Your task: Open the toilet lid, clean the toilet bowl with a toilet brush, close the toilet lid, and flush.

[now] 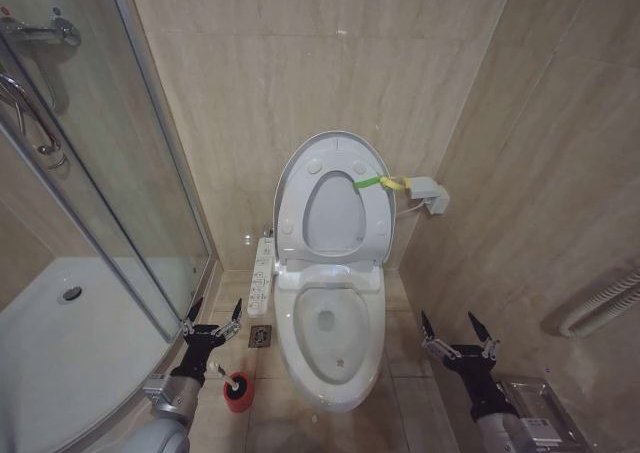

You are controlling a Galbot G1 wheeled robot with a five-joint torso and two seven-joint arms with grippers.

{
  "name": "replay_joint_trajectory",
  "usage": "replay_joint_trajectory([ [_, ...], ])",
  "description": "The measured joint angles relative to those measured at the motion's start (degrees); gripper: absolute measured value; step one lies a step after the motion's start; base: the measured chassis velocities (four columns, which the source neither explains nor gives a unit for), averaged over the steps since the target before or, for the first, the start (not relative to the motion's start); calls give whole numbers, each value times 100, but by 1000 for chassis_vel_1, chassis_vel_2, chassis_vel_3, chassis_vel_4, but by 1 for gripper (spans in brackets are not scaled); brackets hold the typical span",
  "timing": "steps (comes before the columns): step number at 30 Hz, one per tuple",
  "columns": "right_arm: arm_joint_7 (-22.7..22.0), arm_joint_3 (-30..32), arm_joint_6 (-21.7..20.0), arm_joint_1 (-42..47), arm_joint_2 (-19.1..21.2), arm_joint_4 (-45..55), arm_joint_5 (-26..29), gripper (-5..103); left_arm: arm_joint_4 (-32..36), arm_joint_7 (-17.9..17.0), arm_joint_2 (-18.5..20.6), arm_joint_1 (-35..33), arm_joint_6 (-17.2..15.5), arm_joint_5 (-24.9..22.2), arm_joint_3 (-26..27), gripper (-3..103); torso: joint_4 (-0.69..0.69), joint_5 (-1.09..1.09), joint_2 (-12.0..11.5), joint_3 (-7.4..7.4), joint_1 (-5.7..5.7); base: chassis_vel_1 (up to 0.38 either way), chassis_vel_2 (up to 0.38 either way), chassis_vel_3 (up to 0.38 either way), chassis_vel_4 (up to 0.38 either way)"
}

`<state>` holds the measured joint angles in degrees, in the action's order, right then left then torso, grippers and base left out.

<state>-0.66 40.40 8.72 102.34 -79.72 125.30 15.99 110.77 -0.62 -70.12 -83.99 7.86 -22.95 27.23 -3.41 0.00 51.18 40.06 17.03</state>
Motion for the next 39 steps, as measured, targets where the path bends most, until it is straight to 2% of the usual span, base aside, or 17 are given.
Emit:
replay_joint_trajectory([
  [5, 0, 0, 0, 0, 0, 0, 0, 100, 53, 2, -48, -26, -69, 35, 13, 100, 0, 0, 0, 0, 0, 0, 0, 0, 0],
  [8, 0, 0, 0, 0, 0, 0, 0, 100, 473, 44, -417, -244, -559, 324, 86, 100, 0, 0, 0, 0, 0, 0, 0, 0, 0],
  [9, 0, 0, 0, 0, 0, 0, 0, 100, 473, 44, -417, -244, -559, 324, 86, 100, 0, 0, 0, 0, 0, 0, 0, 0, 0],
  [11, 0, 0, 0, 0, 0, 0, 0, 100, 824, 84, -723, -427, -971, 570, 146, 100, 0, 1, 0, 0, 0, 0, 0, 0, 0],
  [12, 0, 0, 0, 0, 0, 0, 0, 100, 824, 84, -723, -427, -971, 570, 146, 100, 0, 1, 0, 0, 0, 0, 0, 0, 0],
  [15, 0, 0, 0, 0, 0, 0, 0, 100, 1489, 163, -1307, -774, -1749, 1041, 270, 100, 0, 1, 0, 0, 0, 0, 0, 0, 0],
  [16, 0, 0, 0, 0, 0, 0, 0, 100, 1489, 163, -1307, -774, -1749, 1041, 270, 100, 0, 1, 0, 0, 0, 0, 0, 0, 0],
  [18, 0, 0, 0, 0, 0, 0, 0, 100, 1598, 320, -1596, -995, -1840, 1294, 393, 100, 2, 2, 0, 0, -1, 0, 0, 0, 0],
  [21, 0, 0, 0, 0, 0, 0, 0, 100, 1463, 380, -1634, -1037, -1709, 1375, 443, 100, 0, 3, 0, -1, -1, 0, 0, 0, 0],
  [23, 0, 0, 0, 0, 0, 0, 0, 100, 1064, 385, -1586, -1049, -1349, 1391, 474, 100, 0, 1, 0, 0, 0, 0, 0, 0, 0],
  [24, 0, 0, 0, 0, 0, 0, 0, 100, 1064, 385, -1586, -1049, -1349, 1391, 474, 100, 0, 1, 0, 0, 0, 0, 0, 0, 0],
  [28, 0, 0, 0, 0, 0, 0, 0, 100, 380, 319, -1495, -1059, -598, 1374, 461, 100, 0, 0, 0, 0, 0, 0, 0, 0, 0],
  [29, 0, 0, 0, 0, 0, 0, 0, 100, 380, 319, -1495, -1059, -598, 1374, 461, 100, 0, 0, 0, 0, 0, 0, 0, 0, 0],
  [36, 0, 0, 0, 0, 0, 0, 0, 100, -292, 244, -1401, -1195, 210, 1472, 276, 100, 0, 0, 0, 0, 0, 0, 0, 0, 0],
  [37, 0, 0, 0, 0, 0, 0, 0, 100, -292, 244, -1401, -1195, 210, 1472, 276, 100, 0, 0, 0, 0, 0, 0, 0, 0, 0],
  [39, 0, 1, 0, 0, 0, 0, 0, 100, -587, 159, -1404, -1286, 543, 1589, 240, 100, 0, -1, 0, 0, 0, 0, 0, 0, 0],
])
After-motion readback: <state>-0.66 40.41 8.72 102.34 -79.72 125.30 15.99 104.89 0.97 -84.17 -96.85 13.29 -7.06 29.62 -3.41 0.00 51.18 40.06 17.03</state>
